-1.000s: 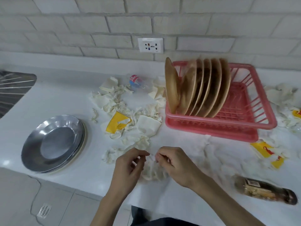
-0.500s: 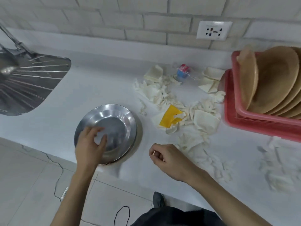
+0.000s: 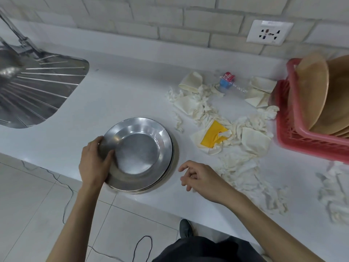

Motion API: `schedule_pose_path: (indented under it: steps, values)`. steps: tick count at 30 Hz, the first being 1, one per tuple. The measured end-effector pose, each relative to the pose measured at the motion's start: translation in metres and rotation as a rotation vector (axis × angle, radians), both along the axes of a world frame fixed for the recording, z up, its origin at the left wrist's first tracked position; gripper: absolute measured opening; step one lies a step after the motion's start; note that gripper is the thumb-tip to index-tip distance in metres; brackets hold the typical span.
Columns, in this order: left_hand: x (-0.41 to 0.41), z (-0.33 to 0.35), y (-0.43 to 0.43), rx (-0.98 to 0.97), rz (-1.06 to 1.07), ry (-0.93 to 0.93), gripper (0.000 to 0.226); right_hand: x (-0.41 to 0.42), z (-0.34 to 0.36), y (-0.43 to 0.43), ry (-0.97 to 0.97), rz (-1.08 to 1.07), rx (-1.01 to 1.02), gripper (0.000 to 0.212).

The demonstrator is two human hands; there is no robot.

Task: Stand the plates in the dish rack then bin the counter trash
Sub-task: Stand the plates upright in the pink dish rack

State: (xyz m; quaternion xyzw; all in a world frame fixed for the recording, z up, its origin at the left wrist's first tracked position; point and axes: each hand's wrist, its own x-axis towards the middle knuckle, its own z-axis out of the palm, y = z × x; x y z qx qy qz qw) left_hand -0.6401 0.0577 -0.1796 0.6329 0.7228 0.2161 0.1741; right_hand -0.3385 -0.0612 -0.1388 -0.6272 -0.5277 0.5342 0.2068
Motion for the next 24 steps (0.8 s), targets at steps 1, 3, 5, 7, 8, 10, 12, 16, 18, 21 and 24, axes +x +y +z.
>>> schedule_pose_path:
  steps: [1,3,5,7,8,10,12,16,18,21,24]
  values:
    - [-0.002,0.0,0.0,0.022,-0.001,-0.026,0.056,0.001,0.0,0.0,-0.005,-0.006,-0.001,0.016]
    - [-0.003,0.004,0.001,0.076,-0.026,-0.055,0.054,0.003,-0.001,-0.001,-0.008,-0.02,-0.006,0.016]
    - [-0.002,0.011,0.003,0.162,-0.086,-0.059,0.048,0.005,-0.001,-0.001,-0.01,-0.033,-0.01,0.017]
    - [0.003,0.022,0.003,0.238,-0.11,-0.109,0.044,0.008,-0.001,0.0,-0.013,-0.043,-0.001,0.019]
    - [0.005,0.028,0.003,0.257,-0.096,-0.16,0.043,0.009,-0.001,0.001,-0.012,-0.054,0.005,0.021]
    - [0.013,0.041,-0.001,0.261,-0.041,-0.315,0.042,0.011,0.0,0.002,-0.006,-0.083,0.016,0.029]
    - [0.024,0.055,-0.007,0.248,-0.008,-0.426,0.042,0.013,0.001,0.003,0.01,-0.125,0.032,0.039]
    - [0.052,0.073,-0.022,0.19,0.022,-0.539,0.042,0.026,0.006,-0.002,0.084,-0.228,0.069,0.049]
    - [0.072,0.078,-0.033,0.171,0.022,-0.592,0.042,0.04,0.011,-0.009,0.136,-0.272,0.102,0.036]
    - [0.109,0.079,-0.053,0.147,-0.004,-0.661,0.042,0.068,0.022,-0.025,0.249,-0.357,0.146,0.023]
    - [0.152,0.075,-0.074,0.081,-0.039,-0.787,0.043,0.102,0.034,-0.048,0.312,-0.473,0.205,0.028]
